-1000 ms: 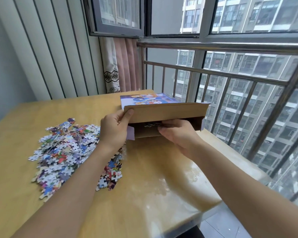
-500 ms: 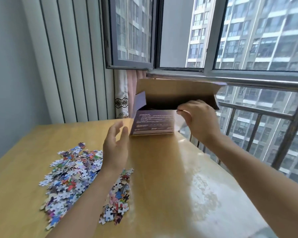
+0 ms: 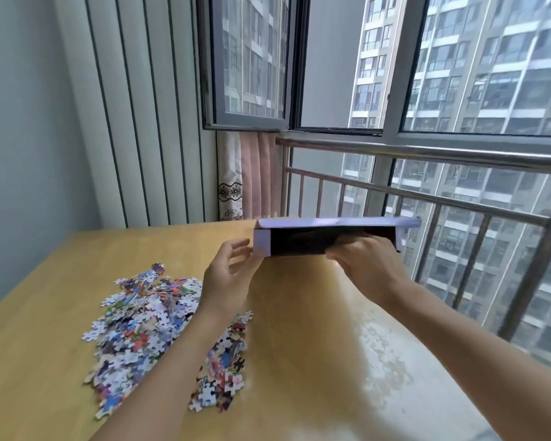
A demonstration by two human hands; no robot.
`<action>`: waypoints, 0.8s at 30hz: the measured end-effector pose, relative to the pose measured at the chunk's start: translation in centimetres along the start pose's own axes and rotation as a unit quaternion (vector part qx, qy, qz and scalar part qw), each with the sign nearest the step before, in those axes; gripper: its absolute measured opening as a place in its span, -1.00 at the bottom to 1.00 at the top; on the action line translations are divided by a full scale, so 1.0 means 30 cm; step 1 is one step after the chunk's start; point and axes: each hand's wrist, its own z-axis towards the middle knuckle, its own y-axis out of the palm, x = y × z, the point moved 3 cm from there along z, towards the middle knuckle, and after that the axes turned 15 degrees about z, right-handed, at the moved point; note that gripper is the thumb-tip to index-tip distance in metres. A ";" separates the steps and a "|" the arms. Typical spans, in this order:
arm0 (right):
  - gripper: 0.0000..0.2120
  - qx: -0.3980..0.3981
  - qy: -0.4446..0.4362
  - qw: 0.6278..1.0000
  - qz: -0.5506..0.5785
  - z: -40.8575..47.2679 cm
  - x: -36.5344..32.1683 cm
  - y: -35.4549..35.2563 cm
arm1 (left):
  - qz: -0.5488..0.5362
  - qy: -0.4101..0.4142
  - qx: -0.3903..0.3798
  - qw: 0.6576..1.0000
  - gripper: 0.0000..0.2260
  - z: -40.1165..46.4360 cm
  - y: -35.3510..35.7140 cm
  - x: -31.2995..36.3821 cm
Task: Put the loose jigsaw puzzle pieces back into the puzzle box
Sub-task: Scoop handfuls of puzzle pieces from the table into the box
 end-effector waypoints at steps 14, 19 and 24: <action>-0.83 -0.189 0.221 0.936 0.198 -0.266 -0.057 0.164 | 0.387 0.119 -0.139 0.904 -0.31 -0.040 0.055 -0.036; -0.94 -0.150 0.225 0.899 0.346 -0.163 -0.192 0.064 | 0.314 0.086 -0.212 0.922 -0.76 -0.038 0.036 -0.019; -0.85 -0.124 0.159 0.888 0.414 -0.001 -0.377 -0.022 | 0.300 0.046 -0.258 0.917 -0.88 -0.034 -0.166 0.022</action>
